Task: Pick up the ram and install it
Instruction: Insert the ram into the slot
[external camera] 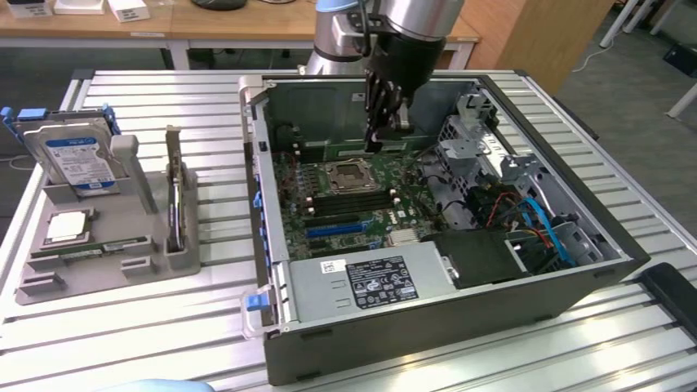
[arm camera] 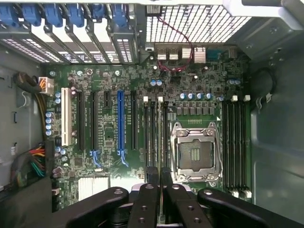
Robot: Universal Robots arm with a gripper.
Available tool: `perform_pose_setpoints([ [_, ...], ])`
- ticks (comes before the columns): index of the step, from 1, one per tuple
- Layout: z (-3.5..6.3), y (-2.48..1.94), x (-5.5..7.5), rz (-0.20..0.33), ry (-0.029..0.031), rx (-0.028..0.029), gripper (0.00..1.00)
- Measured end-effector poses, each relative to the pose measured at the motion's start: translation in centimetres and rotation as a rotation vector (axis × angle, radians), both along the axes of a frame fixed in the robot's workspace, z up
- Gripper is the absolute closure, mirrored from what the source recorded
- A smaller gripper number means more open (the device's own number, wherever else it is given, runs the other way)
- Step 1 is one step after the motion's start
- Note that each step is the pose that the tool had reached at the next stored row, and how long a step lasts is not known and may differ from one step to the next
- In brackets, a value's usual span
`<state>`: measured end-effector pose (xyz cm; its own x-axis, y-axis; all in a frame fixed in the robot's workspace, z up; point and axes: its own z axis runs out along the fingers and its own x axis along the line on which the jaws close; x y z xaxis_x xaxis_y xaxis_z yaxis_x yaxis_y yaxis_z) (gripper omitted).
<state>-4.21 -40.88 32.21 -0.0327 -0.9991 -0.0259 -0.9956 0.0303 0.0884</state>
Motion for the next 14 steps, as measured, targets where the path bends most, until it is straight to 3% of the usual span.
perform_pose_setpoints([
  [14, -2.54, 0.00, 0.0, 0.000, 0.0000, 0.0000, 0.87],
])
